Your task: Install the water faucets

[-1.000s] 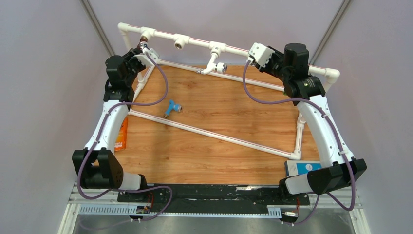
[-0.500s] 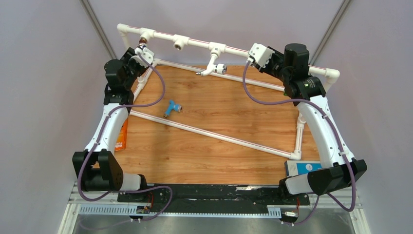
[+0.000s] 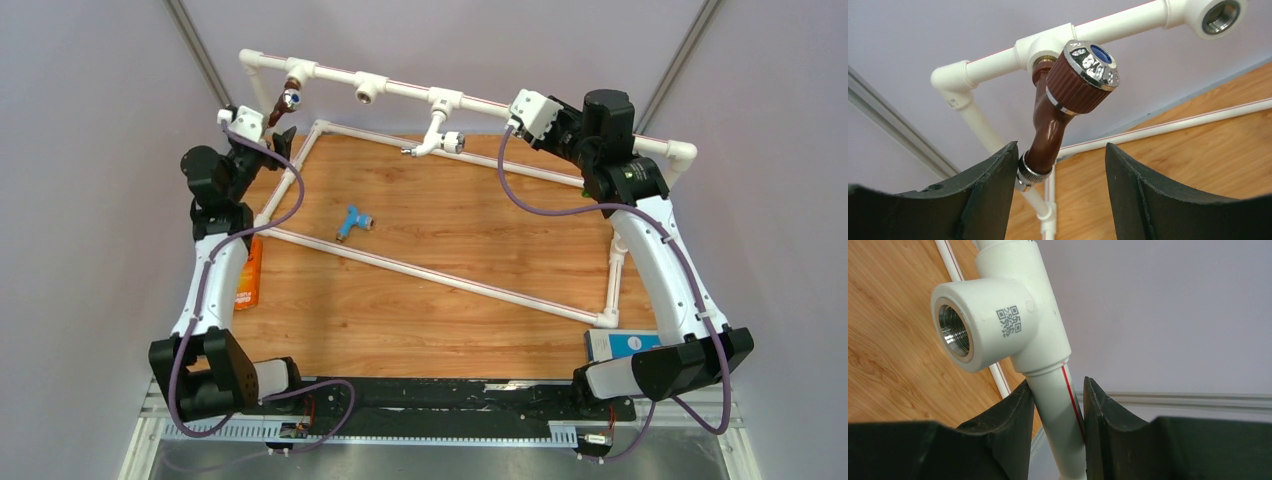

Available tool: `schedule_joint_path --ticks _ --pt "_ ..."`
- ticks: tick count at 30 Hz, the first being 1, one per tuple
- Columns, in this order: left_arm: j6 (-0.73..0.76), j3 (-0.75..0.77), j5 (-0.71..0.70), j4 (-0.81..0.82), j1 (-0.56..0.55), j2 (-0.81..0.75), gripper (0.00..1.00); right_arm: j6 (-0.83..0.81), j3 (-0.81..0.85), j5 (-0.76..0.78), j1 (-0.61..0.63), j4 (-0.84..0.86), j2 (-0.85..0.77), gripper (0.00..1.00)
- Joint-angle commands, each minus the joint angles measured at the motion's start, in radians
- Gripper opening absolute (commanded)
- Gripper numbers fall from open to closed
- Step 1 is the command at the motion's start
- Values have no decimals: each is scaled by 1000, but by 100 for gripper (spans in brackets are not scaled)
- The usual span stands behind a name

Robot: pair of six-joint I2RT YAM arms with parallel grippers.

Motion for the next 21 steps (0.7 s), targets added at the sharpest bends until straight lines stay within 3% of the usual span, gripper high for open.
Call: schedule_joint_path --ticks 1,5,6,11,17,21 --pt "-301 -60 179 130 66 -73 70 166 -25 -116 28 -54 17 0" --pt "-558 -137 182 251 133 -119 72 166 -25 -114 26 -54 20 0" --pt "-680 -160 146 280 139 -127 73 164 -26 -116 26 -56 22 0" --pt "-1069 -194 43 276 162 -176 77 166 -23 -113 28 -56 25 0" --pt "-1395 -153 -116 56 164 -196 78 164 -21 -110 29 -59 23 0" --pt "-1624 -73 -117 -162 164 -167 78 164 -21 -107 28 -59 20 0"
